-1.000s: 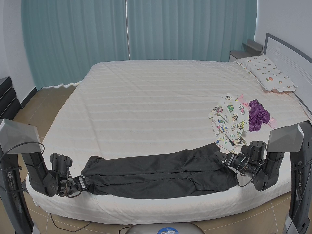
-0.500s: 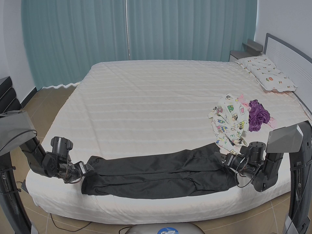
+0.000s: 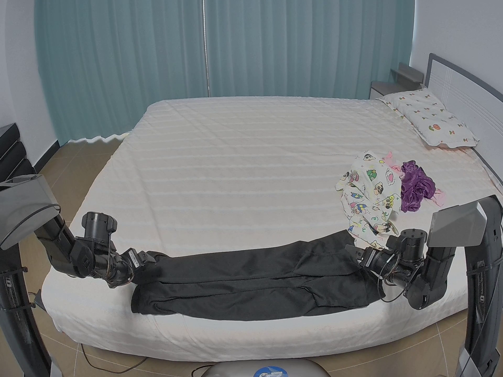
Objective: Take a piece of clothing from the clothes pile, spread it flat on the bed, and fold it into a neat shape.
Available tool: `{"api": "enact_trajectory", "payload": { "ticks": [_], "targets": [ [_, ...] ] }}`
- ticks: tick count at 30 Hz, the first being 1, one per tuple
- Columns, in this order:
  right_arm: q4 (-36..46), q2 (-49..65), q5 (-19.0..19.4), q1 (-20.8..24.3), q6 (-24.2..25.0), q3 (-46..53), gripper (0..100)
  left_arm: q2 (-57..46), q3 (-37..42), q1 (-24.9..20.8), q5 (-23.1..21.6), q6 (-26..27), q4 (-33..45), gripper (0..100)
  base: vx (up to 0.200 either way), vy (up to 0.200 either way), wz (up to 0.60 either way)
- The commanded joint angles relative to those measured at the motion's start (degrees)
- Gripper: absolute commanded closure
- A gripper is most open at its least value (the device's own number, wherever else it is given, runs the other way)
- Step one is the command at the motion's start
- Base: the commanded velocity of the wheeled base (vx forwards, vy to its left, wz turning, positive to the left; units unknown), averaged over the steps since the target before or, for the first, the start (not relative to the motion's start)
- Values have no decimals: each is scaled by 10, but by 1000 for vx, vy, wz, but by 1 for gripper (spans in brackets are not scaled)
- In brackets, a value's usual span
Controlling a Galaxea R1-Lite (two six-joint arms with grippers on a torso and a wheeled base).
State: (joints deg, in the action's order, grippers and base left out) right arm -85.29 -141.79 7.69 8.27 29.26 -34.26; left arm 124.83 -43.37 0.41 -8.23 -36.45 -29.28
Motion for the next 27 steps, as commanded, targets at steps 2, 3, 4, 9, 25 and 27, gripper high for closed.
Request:
{"api": "enact_trajectory", "payload": {
  "ticks": [2,3,4,9,25,27],
  "targets": [
    [0,9,0,-2,3,-1,0,0,0,-1,1,-3,-2,0,200,0,0],
    [0,8,0,-2,3,-1,0,0,0,-1,1,-4,-2,0,200,0,0],
    [0,7,0,-2,3,-1,0,0,0,-1,1,-4,-2,0,200,0,0],
    [1,1,1,-2,3,-1,0,0,2,0,0,-3,-2,0,40,0,0],
    [54,-43,101,-41,-6,-31,0,1,11,10,-43,-3,-1,0,0,0,0],
    [75,-51,107,-41,-20,-47,0,2,10,11,-44,-3,-1,0,0,0,0]
  ]
}}
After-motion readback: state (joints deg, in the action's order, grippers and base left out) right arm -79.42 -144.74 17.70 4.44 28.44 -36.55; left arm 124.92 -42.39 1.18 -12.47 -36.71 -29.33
